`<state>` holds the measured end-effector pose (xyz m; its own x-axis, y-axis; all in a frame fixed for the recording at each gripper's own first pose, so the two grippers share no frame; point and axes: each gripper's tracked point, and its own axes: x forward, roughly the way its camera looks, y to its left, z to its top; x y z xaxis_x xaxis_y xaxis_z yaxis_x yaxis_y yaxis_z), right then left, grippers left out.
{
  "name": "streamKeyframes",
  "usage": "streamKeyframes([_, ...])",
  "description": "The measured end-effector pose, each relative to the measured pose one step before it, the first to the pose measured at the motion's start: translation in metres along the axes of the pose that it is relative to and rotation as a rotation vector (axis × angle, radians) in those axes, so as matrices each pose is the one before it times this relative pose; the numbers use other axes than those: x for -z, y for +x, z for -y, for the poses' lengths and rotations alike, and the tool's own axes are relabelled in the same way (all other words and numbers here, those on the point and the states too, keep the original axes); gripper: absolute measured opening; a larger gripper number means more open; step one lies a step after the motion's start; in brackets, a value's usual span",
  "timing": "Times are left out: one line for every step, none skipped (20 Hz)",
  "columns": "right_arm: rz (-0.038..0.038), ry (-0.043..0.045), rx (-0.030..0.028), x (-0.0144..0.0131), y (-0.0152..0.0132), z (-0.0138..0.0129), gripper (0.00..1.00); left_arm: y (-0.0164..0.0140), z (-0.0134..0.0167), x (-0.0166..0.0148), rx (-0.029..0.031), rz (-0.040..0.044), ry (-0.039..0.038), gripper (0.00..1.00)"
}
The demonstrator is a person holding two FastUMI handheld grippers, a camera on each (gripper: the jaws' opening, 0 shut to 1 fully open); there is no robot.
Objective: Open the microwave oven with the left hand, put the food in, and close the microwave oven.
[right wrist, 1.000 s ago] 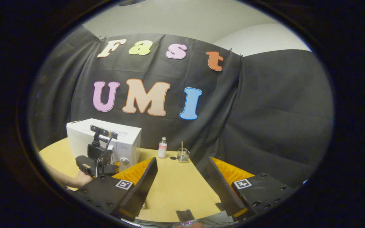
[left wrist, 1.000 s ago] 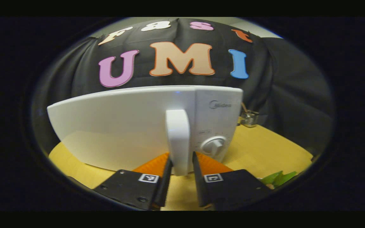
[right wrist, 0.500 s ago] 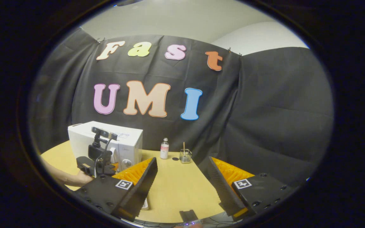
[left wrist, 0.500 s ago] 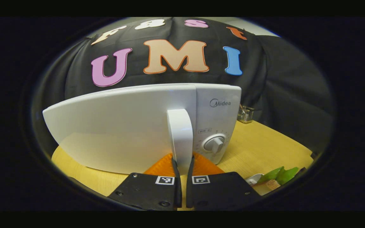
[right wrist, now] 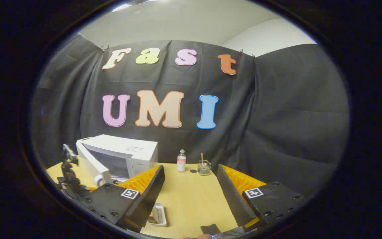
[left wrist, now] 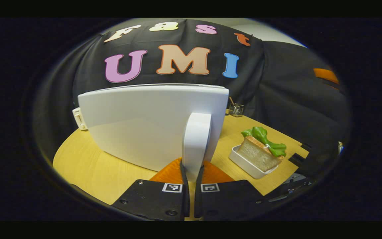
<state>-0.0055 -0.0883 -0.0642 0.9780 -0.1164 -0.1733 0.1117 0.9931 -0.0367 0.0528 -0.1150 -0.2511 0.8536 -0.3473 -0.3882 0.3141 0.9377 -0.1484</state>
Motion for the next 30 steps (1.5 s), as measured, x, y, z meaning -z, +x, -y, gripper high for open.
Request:
streamKeyframes([0.00101, 0.01038, -0.02442, -0.00046, 0.00412, -0.00973, 0.97, -0.01303, -0.00723, 0.00385, -0.01466, -0.00516, 0.02157, 0.06])
streamKeyframes([-0.00192, 0.00623, -0.01967, 0.00197, 0.00448, -0.00788, 0.99, -0.01025, -0.00819, 0.00510, -0.01837, -0.00858, 0.00462, 0.06])
streamKeyframes([-0.00268, 0.00425, -0.02246, 0.00157, 0.00330, -0.00839, 0.97, -0.00964, -0.00693, 0.00530, -0.02016, -0.01504, -0.01811, 0.06])
streamKeyframes([-0.00120, 0.00072, -0.01922, 0.00235, 0.00346, -0.00957, 0.97, -0.00654, -0.00743, 0.00409, -0.01893, -0.00923, -0.01857, 0.06])
streamKeyframes([-0.00145, -0.00225, -0.01857, 0.00209, 0.00334, -0.00869, 0.97, -0.00610, -0.00694, 0.00226, -0.02106, -0.00504, -0.00713, 0.07])
streamKeyframes([-0.00360, -0.00298, -0.02027, 0.00380, 0.00307, -0.00968, 0.97, -0.00654, -0.00517, 0.00365, -0.02386, -0.00492, 0.00481, 0.06])
streamKeyframes([-0.00784, -0.00139, -0.02400, 0.00488, 0.00373, -0.01049, 0.97, -0.00562, -0.00711, 0.00272, -0.02334, -0.00464, 0.00318, 0.06])
streamKeyframes([-0.01557, -0.00439, -0.02485, 0.00932, 0.00333, -0.01058, 0.97, -0.00499, -0.00757, 0.00377, -0.01969, -0.00488, -0.00557, 0.07])
streamKeyframes([-0.01531, -0.00932, -0.01501, 0.00904, 0.00272, -0.00777, 0.99, -0.00551, -0.00793, 0.00309, -0.01682, -0.00410, -0.01174, 0.07])
streamKeyframes([-0.01663, -0.01116, -0.01539, 0.00943, 0.00442, -0.00701, 0.99, -0.00505, -0.00704, 0.00389, -0.01748, -0.00397, -0.00930, 0.07])
streamKeyframes([-0.02041, -0.01114, -0.01766, 0.01026, 0.00272, -0.00751, 0.99, -0.00463, -0.00789, 0.00086, -0.01857, -0.00375, -0.00596, 0.06])
streamKeyframes([-0.02368, -0.01647, -0.00839, 0.01271, 0.00292, -0.00441, 0.97, -0.00393, -0.00872, 0.00326, -0.02079, -0.00523, -0.00373, 0.06])
streamKeyframes([-0.01668, -0.01507, -0.01159, 0.00869, 0.00153, -0.00398, 0.97, -0.00312, -0.00993, 0.00229, -0.02328, -0.00669, -0.00485, 0.07])
streamKeyframes([-0.01403, -0.01703, -0.00729, 0.00901, 0.00216, -0.00426, 0.97, -0.00385, -0.01049, 0.00220, -0.02529, -0.00488, -0.00759, 0.06])
streamKeyframes([-0.01183, -0.01457, -0.01082, 0.00857, 0.00148, -0.00434, 0.97, -0.00256, -0.01046, 0.00215, -0.02728, -0.00633, -0.01255, 0.06])
streamKeyframes([-0.01458, -0.01336, -0.00660, 0.01013, 0.00379, -0.00429, 0.97, -0.00282, -0.01101, 0.00251, -0.02819, -0.00508, -0.01554, 0.07])
streamKeyframes([-0.01665, -0.00644, -0.00471, 0.00979, 0.00387, -0.00313, 0.97, -0.00224, -0.01066, 0.00073, -0.02747, -0.00374, -0.01718, 0.06])
streamKeyframes([-0.02383, -0.00133, -0.00726, 0.01698, 0.00337, -0.00435, 0.98, -0.00199, -0.00960, 0.00222, -0.01622, -0.00547, -0.02365, 0.07])
streamKeyframes([-0.02425, -0.00723, 0.00365, 0.01289, 0.00555, -0.00115, 0.98, -0.00065, -0.00508, -0.00111, 0.00139, -0.00066, -0.03071, 0.06])
streamKeyframes([-0.02321, -0.01417, -0.00340, 0.01349, 0.00536, -0.00199, 0.98, -0.00257, -0.00396, 0.00225, -0.00017, -0.01189, -0.02353, 0.06])
streamKeyframes([-0.02592, -0.03085, 0.00058, 0.01275, 0.00455, -0.00095, 0.98, 0.00037, -0.00004, 0.00441, 0.00105, -0.00513, -0.01386, 0.05])
streamKeyframes([-0.01773, -0.02951, 0.00347, 0.01151, 0.00434, -0.00088, 0.98, -0.00067, -0.00215, 0.00013, 0.00310, 0.00037, -0.00528, 0.06])
streamKeyframes([-0.02580, -0.01636, 0.00225, 0.01032, 0.00414, 0.00088, 0.98, -0.00076, -0.00066, 0.00034, 0.00321, -0.00743, -0.00209, 0.05])
streamKeyframes([-0.01973, 0.00512, 0.00053, 0.01157, 0.00530, 0.00172, 0.99, -0.00039, -0.00138, -0.00018, 0.00307, 0.00020, 0.00381, 0.06])
streamKeyframes([-0.02636, 0.01124, -0.00128, 0.01129, 0.00496, -0.00077, 0.99, -0.00071, -0.00037, 0.00047, 0.00202, 0.00070, 0.00455, 0.05])
streamKeyframes([-0.03065, 0.00938, 0.00184, 0.01104, 0.00382, 0.00032, 0.99, -0.00034, -0.00130, -0.00022, 0.00084, -0.00231, 0.00023, 0.07])
streamKeyframes([-0.02583, 0.00765, 0.00092, 0.00966, 0.00369, -0.00127, 0.99, 0.00140, -0.00064, 0.00103, 0.00445, -0.00351, 0.00014, 0.06])
streamKeyframes([-0.02563, 0.00713, 0.00179, 0.00877, 0.00278, 0.00020, 0.99, -0.00092, 0.00058, 0.00089, 0.00312, -0.00552, 0.00724, 0.06])
streamKeyframes([-0.01728, 0.01672, -0.00374, 0.00635, 0.00110, -0.00004, 1.00, -0.00130, -0.00133, -0.00073, 0.00101, 0.00120, 0.00452, 0.06])
streamKeyframes([-0.01101, 0.01736, 0.01230, 0.00267, 0.00095, 0.00154, 0.93, -0.00081, -0.00144, -0.00026, 0.00155, 0.00007, -0.00103, 0.06])
